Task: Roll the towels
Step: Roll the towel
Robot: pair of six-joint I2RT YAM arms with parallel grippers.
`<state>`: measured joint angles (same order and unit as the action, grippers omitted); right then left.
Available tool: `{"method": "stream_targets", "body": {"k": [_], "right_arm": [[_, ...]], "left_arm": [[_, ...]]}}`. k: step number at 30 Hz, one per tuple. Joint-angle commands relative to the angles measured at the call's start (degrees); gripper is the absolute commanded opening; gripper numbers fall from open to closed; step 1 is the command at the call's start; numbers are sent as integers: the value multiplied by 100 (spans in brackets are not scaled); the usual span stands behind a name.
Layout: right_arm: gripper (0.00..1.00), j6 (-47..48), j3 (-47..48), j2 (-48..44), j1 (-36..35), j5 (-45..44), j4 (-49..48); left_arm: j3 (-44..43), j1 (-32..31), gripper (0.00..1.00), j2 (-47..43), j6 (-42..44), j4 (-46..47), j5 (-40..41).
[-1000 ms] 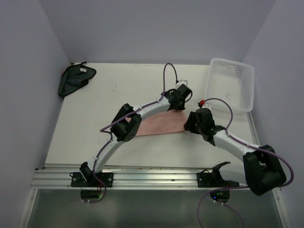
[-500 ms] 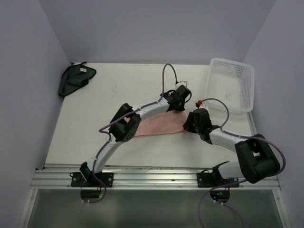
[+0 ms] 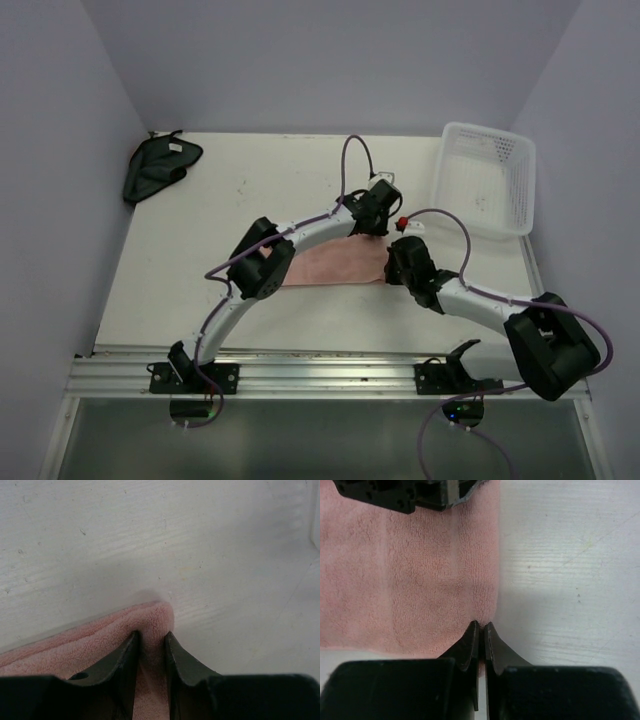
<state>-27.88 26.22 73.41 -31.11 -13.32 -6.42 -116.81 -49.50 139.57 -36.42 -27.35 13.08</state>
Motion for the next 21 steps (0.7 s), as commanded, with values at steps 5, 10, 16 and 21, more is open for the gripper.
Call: {"method": "stream_targets", "body": {"k": [5,10,16,21], "right_arm": [[0,380,375,51,-659,-1436,763],[0,397,402,78,-721,-1542,712],[0,441,305,-81,-817,-1840,677],[0,590,366,-11,-1054,-2121,703]], "left_arm": [[-34,230,30,-474,364,-86,-253],[1,247,31,-562,382,2,-482],[80,256,30,-562,311,186,-684],[352,282,20,-729,224,485,-727]]}}
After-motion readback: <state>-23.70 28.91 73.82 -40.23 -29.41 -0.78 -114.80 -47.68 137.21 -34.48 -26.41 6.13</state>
